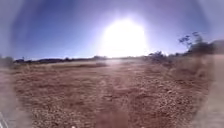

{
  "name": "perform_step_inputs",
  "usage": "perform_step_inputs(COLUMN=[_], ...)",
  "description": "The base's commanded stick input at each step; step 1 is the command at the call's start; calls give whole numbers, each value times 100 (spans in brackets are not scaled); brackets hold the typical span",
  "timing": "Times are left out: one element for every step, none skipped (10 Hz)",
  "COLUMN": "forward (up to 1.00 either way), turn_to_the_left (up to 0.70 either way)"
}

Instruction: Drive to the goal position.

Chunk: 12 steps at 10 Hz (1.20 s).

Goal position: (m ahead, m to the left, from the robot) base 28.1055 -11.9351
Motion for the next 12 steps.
perform_step_inputs(forward=[50,50,50,50,50,50,50,50,50,50,50,50], turn_to_the_left=[-50,-50,-2,0,0,0,0,0,0,0,0,0])
